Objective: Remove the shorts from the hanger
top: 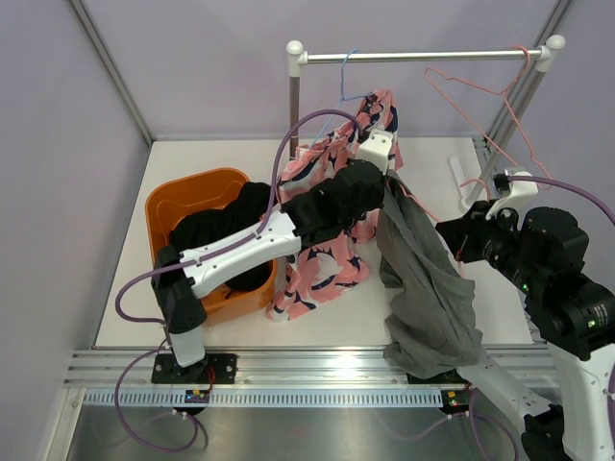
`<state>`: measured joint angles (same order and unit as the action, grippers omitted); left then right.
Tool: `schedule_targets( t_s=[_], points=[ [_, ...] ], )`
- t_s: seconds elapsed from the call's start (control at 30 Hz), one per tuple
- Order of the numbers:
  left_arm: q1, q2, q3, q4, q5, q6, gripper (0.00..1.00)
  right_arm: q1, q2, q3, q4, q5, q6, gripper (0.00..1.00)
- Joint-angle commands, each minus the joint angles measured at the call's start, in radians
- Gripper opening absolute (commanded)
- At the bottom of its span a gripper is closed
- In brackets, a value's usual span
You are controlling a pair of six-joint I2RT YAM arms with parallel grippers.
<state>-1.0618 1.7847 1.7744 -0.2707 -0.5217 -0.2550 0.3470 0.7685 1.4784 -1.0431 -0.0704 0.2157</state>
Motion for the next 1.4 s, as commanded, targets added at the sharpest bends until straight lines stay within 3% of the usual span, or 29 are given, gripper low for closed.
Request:
schedule_targets(
  t_s=[0.0,0.5,0.73,0.93,1.13,1.23,1.37],
  points=[
    [0.04,0.036,0.072,0.015,-0.057,0.016,0.07,0.007,-0.017,0.034,-0.025,-0.035,-0.015,0.0],
    [0.102,0.156,0.129,-0.048,0.042,-0.013,0.09,0.007,-0.029,0.062,-0.043,-0.042,-0.022,0.0],
    [0.092,0.093,0.059,-0.035,0.198,-0.018,0.0,0.007,-0.026,0.059,-0.021,-0.009,-0.025,0.0],
    [-0.039,-0.037,-0.117,0.03,0.215,0.098,0.0,0.007,0.0,0.019,0.023,0.066,-0.022,0.0],
    [-0.291,-0.221,-0.297,0.093,0.221,0.281,0.0,0.007,0.037,0.0,0.09,0.139,-0.012,0.0],
    [-0.403,-0.283,-0.331,0.08,0.261,0.362,0.0,0.007,0.051,-0.003,0.113,0.153,-0.001,0.0],
    [-0.467,-0.33,-0.313,0.001,0.337,0.381,0.0,0.009,0.09,-0.006,0.152,0.187,0.001,0.0]
  ],
)
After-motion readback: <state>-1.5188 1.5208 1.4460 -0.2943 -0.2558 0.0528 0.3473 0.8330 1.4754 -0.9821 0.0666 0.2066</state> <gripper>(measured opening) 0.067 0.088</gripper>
